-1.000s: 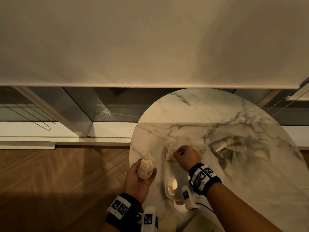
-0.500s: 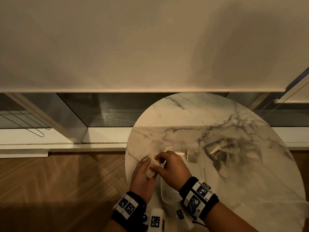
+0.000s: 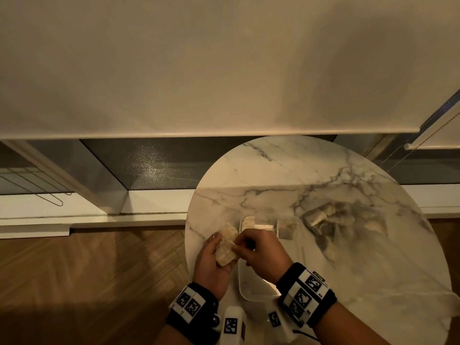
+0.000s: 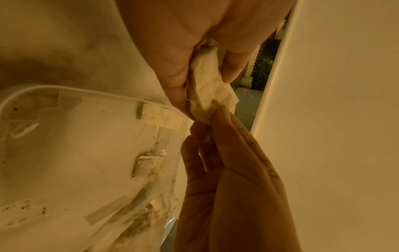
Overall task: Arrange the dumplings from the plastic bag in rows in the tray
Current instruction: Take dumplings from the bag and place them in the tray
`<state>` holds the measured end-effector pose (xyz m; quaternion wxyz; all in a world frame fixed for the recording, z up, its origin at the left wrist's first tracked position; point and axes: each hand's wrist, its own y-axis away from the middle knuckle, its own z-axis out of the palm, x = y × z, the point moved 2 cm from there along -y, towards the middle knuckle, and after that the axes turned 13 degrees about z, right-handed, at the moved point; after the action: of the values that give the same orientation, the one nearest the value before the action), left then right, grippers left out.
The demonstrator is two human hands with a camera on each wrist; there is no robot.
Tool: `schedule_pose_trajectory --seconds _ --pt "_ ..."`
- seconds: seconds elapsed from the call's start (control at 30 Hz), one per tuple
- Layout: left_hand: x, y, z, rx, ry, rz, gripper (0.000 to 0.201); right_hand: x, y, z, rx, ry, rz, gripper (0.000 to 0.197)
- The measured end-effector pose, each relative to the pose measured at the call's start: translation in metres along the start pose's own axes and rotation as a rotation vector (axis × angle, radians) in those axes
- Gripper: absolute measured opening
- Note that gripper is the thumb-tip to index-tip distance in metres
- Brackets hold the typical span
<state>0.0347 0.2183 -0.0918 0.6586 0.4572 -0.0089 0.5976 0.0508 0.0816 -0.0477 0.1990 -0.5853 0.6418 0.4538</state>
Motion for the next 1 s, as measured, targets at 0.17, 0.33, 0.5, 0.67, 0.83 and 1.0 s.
schedule_pose_trajectory --seconds 0.17,0.33,0.5,0.67,0.83,1.0 --pt "0.002 0.0 0.0 0.002 0.047 -0.022 0.041 -0.001 0.002 -0.002 0.001 -0.053 0.044 0.002" --pt "0.005 0.002 0.002 -0.019 0.045 -0.06 0.041 -0.006 -0.001 -0.006 0.051 -0.111 0.075 0.013" --pt "0.004 0.007 0.004 -0.099 0.008 -0.057 0.042 -0.008 -0.004 -0.007 0.063 -0.212 0.103 0.021" --pt "0.004 0.01 0.005 -0.153 -0.036 0.018 0.037 -0.008 -0.008 -0.015 0.049 -0.346 0.126 0.02" --pt "0.007 0.008 0.002 -0.103 -0.06 0.046 0.04 -0.003 -0.014 -0.025 -0.036 -0.466 0.157 0.015" --pt "0.011 0.006 -0.002 -0.051 -0.043 0.06 0.046 0.004 -0.016 -0.035 -0.036 -0.501 0.168 0.018"
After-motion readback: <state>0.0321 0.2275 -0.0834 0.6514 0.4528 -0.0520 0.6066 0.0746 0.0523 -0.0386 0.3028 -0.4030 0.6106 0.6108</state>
